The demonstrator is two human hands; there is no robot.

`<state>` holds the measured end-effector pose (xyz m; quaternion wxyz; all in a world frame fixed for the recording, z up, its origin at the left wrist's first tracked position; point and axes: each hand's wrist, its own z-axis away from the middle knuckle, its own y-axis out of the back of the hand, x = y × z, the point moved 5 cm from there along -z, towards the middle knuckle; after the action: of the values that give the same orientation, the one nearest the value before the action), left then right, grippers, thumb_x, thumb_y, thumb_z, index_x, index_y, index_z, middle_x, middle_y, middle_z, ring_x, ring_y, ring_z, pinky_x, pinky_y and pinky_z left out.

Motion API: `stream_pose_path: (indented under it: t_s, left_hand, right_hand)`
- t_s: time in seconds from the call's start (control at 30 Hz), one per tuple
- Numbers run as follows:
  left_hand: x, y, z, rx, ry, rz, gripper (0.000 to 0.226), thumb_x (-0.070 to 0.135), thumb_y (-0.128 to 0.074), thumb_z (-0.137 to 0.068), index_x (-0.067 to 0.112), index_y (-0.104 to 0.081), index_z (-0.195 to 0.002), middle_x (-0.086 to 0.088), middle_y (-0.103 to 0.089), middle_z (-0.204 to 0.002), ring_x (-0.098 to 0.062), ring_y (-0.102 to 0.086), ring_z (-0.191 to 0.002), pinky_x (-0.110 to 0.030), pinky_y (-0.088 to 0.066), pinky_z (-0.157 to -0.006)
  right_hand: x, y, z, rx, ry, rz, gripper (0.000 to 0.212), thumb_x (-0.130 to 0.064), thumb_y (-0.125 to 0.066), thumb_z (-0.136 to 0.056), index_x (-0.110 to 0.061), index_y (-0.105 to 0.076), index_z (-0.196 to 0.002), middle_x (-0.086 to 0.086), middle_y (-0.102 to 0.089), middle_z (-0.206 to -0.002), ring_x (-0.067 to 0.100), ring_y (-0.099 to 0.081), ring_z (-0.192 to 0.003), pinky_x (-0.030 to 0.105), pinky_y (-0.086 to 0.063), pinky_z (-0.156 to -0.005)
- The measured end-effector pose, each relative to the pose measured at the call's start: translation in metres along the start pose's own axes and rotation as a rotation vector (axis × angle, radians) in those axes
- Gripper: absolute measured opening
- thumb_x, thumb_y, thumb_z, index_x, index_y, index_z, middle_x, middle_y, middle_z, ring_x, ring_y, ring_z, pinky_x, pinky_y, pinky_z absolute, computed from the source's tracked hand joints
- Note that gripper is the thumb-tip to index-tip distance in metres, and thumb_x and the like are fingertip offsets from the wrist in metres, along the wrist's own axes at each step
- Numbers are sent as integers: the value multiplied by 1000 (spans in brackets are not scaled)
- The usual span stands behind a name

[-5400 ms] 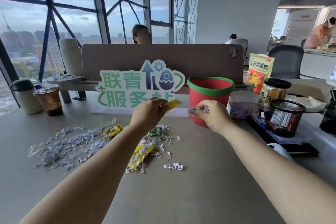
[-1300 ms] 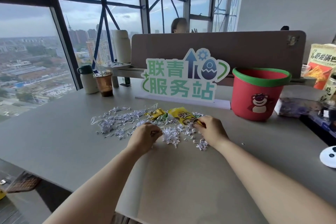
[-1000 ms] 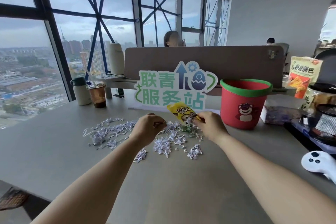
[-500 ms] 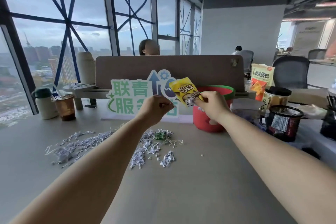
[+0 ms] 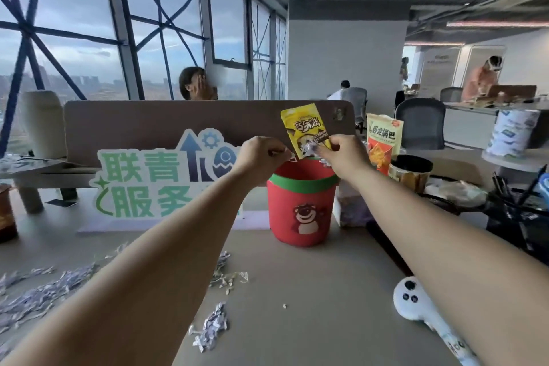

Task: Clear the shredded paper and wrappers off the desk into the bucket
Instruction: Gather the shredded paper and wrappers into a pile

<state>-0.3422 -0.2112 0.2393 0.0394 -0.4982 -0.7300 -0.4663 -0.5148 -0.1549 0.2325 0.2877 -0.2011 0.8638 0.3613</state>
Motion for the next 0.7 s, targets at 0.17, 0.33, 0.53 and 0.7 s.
stream_pose_path:
  t_s: [0.17, 0.33, 0.53, 0.7]
  left_hand:
    - [-14, -36, -40, -2, -20, -13, 18, 27, -66, -82, 12, -74, -89, -5, -71, -90, -12, -54, -77, -21, -29, -57]
    - [-25, -63, -47, -116, -10, -78, 19, 28, -63, -84, 13, -73, -90, -9, -67, -82, -18, -53, -71, -22, -31, -52]
    - [-30, -67, -41, -214, -11, -95, 23, 27, -60, -87, 26, -68, -109, -1, -62, -89, -16, -53, -77, -16, -37, -56]
    - [-28, -59, -36, -237, -53, -147, 20, 28, -58, -88, 26, -70, -104, -4, -70, -96, -22, -60, -81, -31, -48, -68]
  right_hand:
    - [30, -21, -36, -29, -49, 48, 50, -39, -67, -80, -15, -36, -50, 0, -34, -50, 17, -34, -55, 31, -20, -49]
    - [48, -45, -47, -125, -67, 180, 39, -33, -67, -81, -5, -50, -59, 8, -50, -61, 20, -43, -60, 31, -27, -53]
    - [41, -53, -46, -268, -28, 245, 19, -32, -64, -83, -18, -72, -92, 2, -64, -82, 20, -56, -76, 25, -36, -60]
    - [37, -52, -40, -299, -17, 280, 24, -31, -67, -80, -15, -71, -97, 8, -70, -101, 26, -63, -95, 31, -46, -81]
